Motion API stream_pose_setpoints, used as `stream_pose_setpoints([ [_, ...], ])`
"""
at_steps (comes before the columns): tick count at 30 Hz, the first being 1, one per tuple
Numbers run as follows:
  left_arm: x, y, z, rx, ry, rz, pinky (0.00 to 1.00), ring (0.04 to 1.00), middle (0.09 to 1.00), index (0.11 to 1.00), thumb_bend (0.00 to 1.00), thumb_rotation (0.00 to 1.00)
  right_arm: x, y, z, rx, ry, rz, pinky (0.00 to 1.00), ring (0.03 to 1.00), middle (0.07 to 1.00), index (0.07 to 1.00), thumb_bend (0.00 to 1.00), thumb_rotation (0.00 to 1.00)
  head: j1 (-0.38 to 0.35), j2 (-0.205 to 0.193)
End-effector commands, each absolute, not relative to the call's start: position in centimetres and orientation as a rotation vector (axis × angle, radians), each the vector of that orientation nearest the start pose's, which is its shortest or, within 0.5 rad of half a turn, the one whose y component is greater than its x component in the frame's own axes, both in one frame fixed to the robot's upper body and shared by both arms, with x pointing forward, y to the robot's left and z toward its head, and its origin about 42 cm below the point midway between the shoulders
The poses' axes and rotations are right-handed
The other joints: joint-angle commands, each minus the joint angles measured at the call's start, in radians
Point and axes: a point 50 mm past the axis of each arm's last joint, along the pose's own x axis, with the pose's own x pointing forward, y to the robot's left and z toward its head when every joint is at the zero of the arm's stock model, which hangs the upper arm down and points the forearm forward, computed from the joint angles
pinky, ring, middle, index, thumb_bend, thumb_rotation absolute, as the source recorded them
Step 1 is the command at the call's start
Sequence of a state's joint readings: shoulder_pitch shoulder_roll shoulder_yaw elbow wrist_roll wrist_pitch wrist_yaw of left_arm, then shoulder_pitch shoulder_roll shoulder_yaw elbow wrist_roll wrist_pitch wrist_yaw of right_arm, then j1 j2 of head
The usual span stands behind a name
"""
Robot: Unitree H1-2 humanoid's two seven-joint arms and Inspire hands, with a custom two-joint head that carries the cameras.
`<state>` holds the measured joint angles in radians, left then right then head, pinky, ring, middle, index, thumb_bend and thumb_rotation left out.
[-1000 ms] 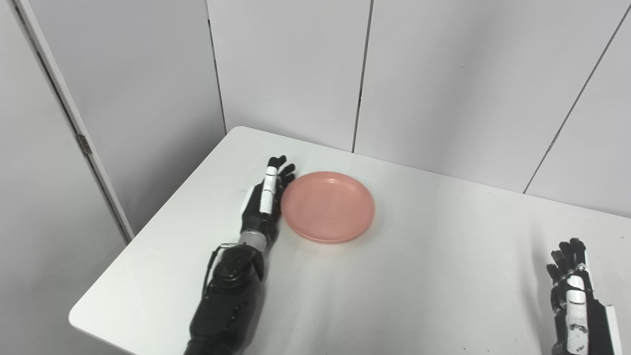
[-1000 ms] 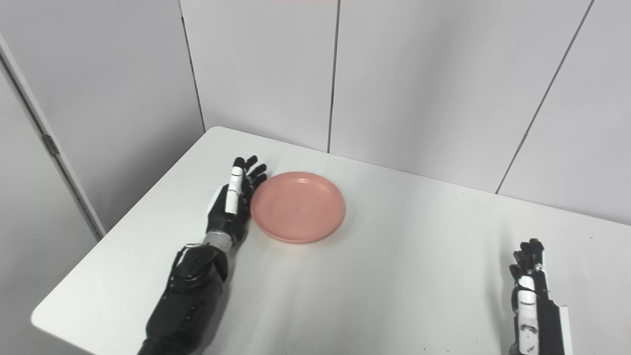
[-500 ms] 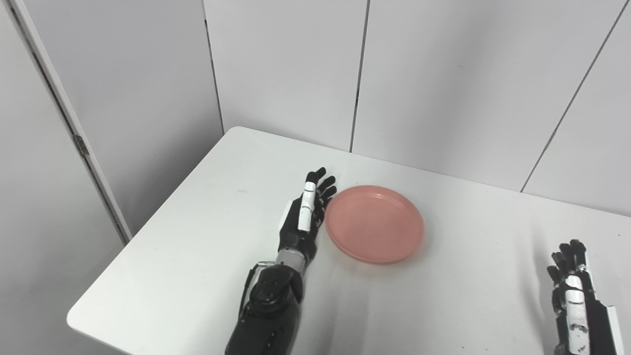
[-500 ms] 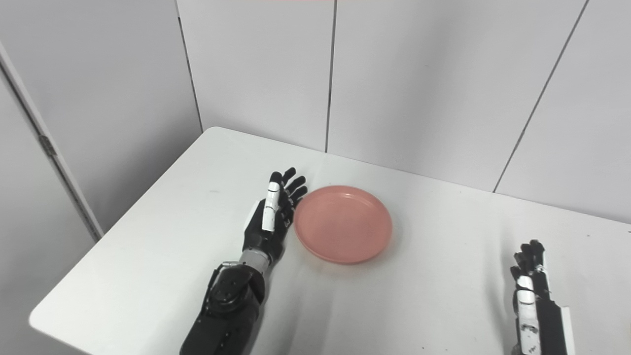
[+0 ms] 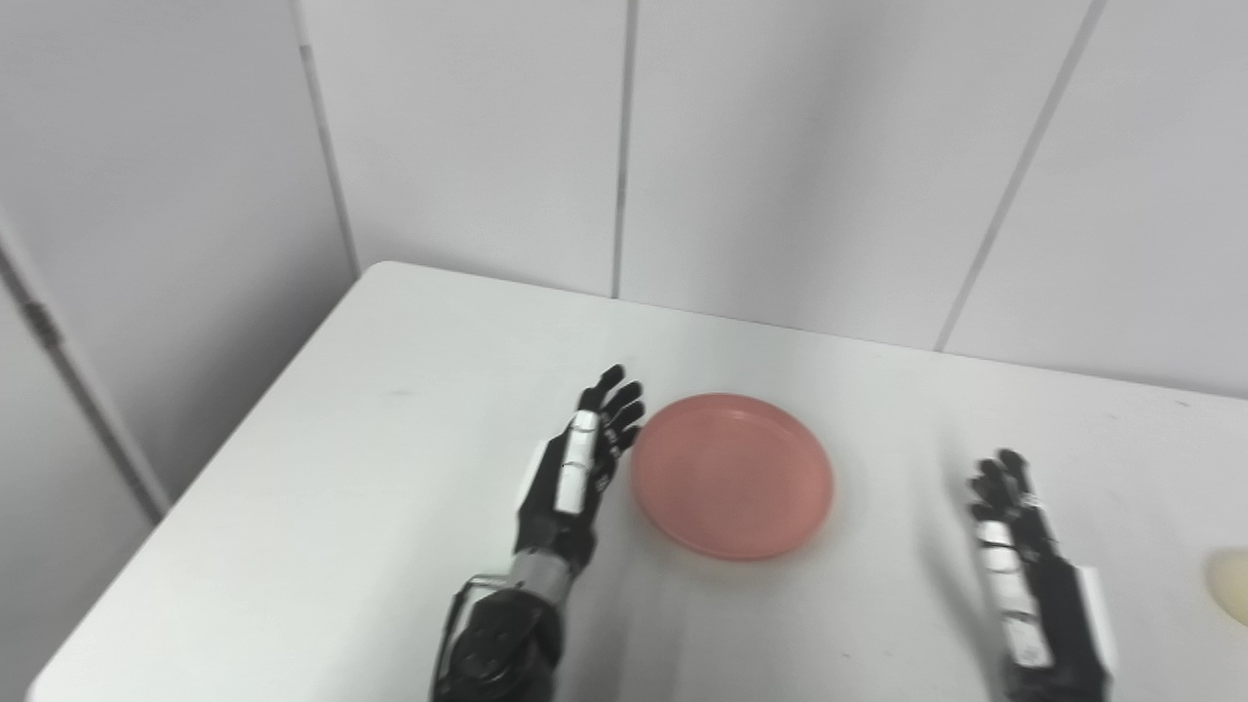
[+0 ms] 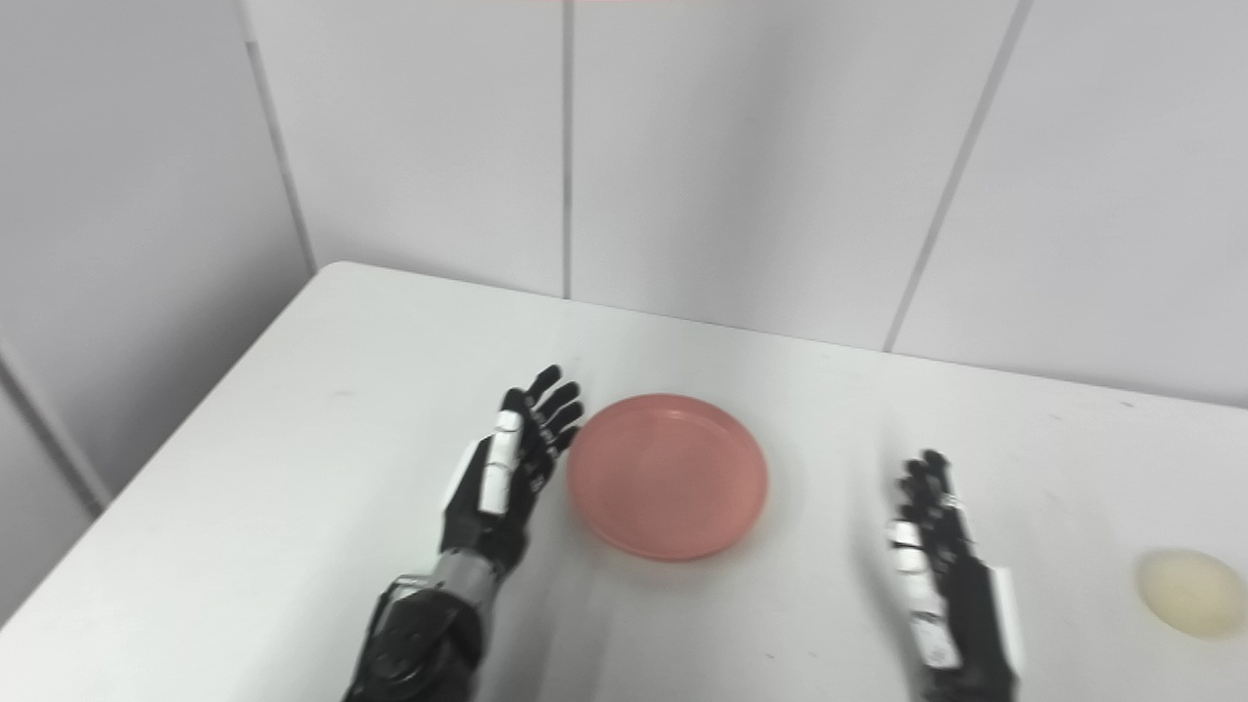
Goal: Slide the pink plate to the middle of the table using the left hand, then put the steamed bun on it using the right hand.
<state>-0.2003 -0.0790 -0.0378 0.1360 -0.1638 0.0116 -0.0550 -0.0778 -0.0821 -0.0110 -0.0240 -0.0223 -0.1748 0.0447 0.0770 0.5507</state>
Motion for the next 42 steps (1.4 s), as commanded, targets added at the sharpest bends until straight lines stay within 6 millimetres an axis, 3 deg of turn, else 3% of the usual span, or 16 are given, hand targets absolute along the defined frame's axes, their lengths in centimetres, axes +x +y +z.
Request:
stream_pose_setpoints([
  [1,33.8,15.0,11.4,-0.232,0.018,-0.195,0.95,0.951,0.951,0.937,0.75,1.0,30.5,-21.9,13.4,-0.09,-0.254,0.052,0.94,0.939,0.944,0.963,0.53,0.82,-0.022,0.006],
  [11,33.1,14.3,11.9,-0.226,0.048,-0.282,0.99,0.975,0.964,0.956,0.66,1.0,30.8,-19.7,13.5,-0.119,-0.246,0.052,0.96,0.947,0.941,0.967,0.59,0.88,-0.13,0.035],
  [21,34.0,13.9,11.7,-0.185,0.047,-0.336,0.99,0.972,0.963,0.953,0.72,1.0,30.6,-18.5,13.9,-0.107,-0.261,0.047,0.97,0.952,0.938,0.965,0.63,0.9,-0.186,0.049],
  [29,34.5,13.8,12.5,-0.194,0.043,-0.376,1.0,0.979,0.973,0.958,0.72,1.0,30.5,-17.9,13.7,-0.117,-0.266,0.033,0.96,0.952,0.933,0.959,0.62,0.89,-0.289,0.056],
  [37,35.4,13.0,12.7,-0.186,0.039,-0.394,0.97,0.957,0.95,0.933,0.79,0.99,30.2,-18.5,14.0,-0.166,-0.282,0.003,0.93,0.937,0.937,0.959,0.61,0.88,-0.336,0.063],
  [42,36.2,13.8,13.0,-0.166,0.004,-0.372,0.99,0.99,0.988,0.984,0.74,1.0,30.8,-20.0,14.7,-0.214,-0.304,-0.042,0.93,0.945,0.946,0.967,0.6,0.89,-0.379,0.066],
])
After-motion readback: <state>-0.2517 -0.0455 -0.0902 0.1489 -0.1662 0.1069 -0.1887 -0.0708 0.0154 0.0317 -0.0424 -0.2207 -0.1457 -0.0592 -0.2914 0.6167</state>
